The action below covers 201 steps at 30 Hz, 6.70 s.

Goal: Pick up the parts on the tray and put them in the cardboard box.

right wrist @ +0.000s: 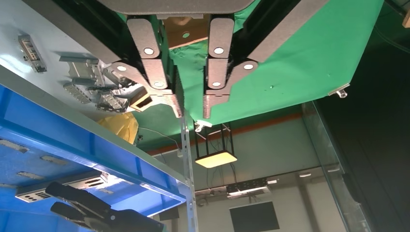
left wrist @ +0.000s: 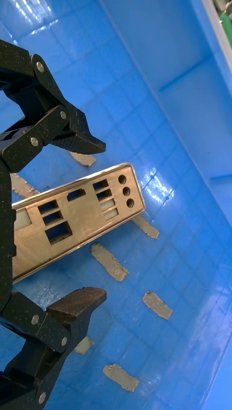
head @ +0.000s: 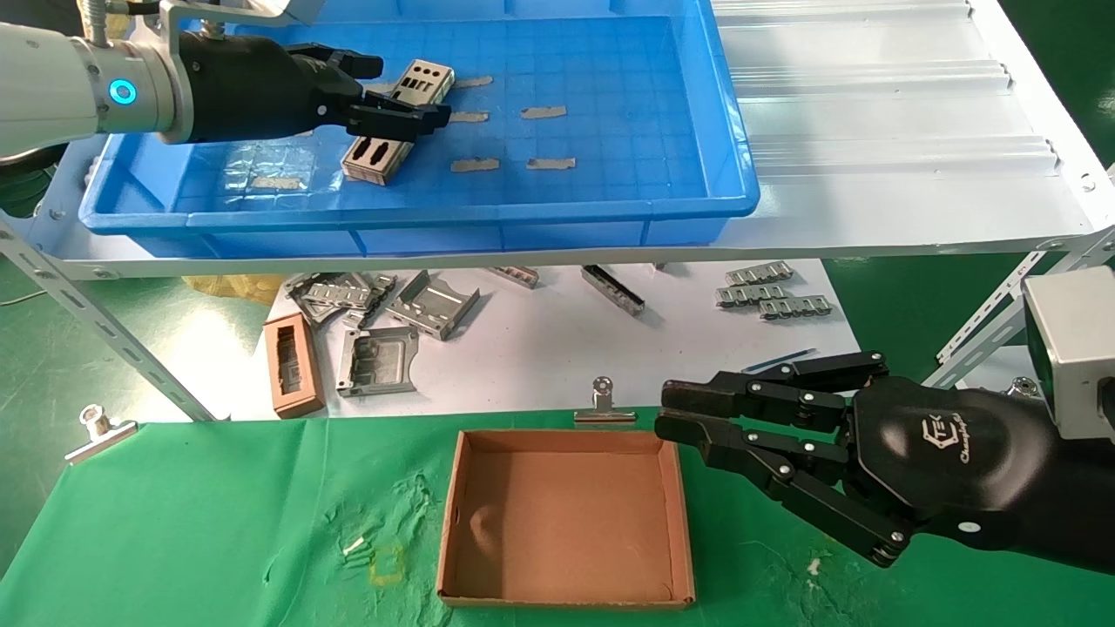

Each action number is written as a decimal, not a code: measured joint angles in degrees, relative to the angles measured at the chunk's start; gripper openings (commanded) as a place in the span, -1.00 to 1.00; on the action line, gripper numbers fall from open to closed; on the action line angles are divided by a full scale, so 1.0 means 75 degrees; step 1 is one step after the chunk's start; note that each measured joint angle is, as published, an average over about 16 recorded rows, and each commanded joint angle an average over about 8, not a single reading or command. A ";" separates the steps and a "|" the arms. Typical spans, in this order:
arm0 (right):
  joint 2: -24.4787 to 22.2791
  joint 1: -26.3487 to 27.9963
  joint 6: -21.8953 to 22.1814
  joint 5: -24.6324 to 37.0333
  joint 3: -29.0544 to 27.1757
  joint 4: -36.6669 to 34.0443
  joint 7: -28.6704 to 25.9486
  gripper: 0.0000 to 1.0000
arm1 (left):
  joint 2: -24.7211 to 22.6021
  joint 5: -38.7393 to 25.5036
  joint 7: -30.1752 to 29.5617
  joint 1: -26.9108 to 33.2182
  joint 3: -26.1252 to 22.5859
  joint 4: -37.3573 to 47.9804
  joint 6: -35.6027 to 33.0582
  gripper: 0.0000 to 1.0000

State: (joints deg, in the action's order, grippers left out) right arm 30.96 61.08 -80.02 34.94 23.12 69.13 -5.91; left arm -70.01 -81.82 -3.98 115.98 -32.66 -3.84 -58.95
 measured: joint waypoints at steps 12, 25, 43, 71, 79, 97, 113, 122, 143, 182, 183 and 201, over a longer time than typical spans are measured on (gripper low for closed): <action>0.0000 0.0000 0.0000 0.0000 0.0000 0.0000 0.0000 1.00 | -0.0148 0.0114 0.0213 -0.0056 0.0085 0.0316 0.0532 -1.00; 0.0000 0.0000 0.0000 0.0000 0.0000 0.0000 0.0000 1.00 | -0.0254 0.0315 0.0348 -0.0176 0.0230 0.0440 0.1076 -1.00; 0.0000 0.0000 0.0000 0.0000 0.0000 0.0000 0.0000 1.00 | -0.0177 0.0422 0.0547 -0.0169 0.0306 0.0397 0.0898 -1.00; 0.0000 0.0000 0.0000 0.0000 0.0000 0.0000 0.0000 1.00 | 0.0494 0.0768 0.0884 0.0250 0.0526 0.0166 -0.1240 -1.00; 0.0000 0.0000 0.0000 0.0000 0.0000 0.0000 0.0000 1.00 | 0.0940 0.0921 0.1338 0.0177 0.0592 -0.0061 -0.3080 -1.00; 0.0000 0.0000 0.0000 0.0000 0.0000 0.0000 0.0000 1.00 | 0.2353 0.2828 0.1347 -0.1946 -0.0814 -0.4192 -0.4379 -1.00; 0.0000 0.0000 0.0000 0.0000 0.0000 0.0000 0.0000 1.00 | 0.1592 0.2669 0.2184 -0.3578 -0.2308 -0.4923 -0.2741 -1.00; 0.0000 0.0000 0.0000 0.0000 0.0000 0.0000 0.0000 1.00 | 0.0524 0.2197 0.3031 -0.4156 -0.2463 -0.4285 -0.1320 -0.15; 0.0000 0.0000 0.0000 0.0000 0.0000 0.0000 0.0000 1.00 | -0.0189 0.2075 0.4433 -0.4254 -0.2390 -0.3235 -0.0777 1.00; -0.0001 -0.0002 0.0000 -0.0001 -0.0001 -0.0001 0.0000 1.00 | 0.1163 0.3476 0.2685 -0.4796 -0.1330 -0.3982 -0.3109 1.00; -0.0001 -0.0002 0.0000 -0.0001 -0.0001 -0.0001 0.0000 1.00 | 0.1236 0.3514 0.2611 -0.4847 -0.1256 -0.4092 -0.3118 1.00; -0.0001 -0.0002 0.0000 -0.0001 -0.0001 -0.0001 0.0000 1.00 | 0.2524 0.4195 0.1291 -0.5752 0.0049 -0.6048 -0.3287 1.00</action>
State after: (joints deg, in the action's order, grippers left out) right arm 30.95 61.07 -80.02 34.93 23.11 69.11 -5.90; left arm -51.08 -50.35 5.70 72.84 -32.29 -49.20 -83.60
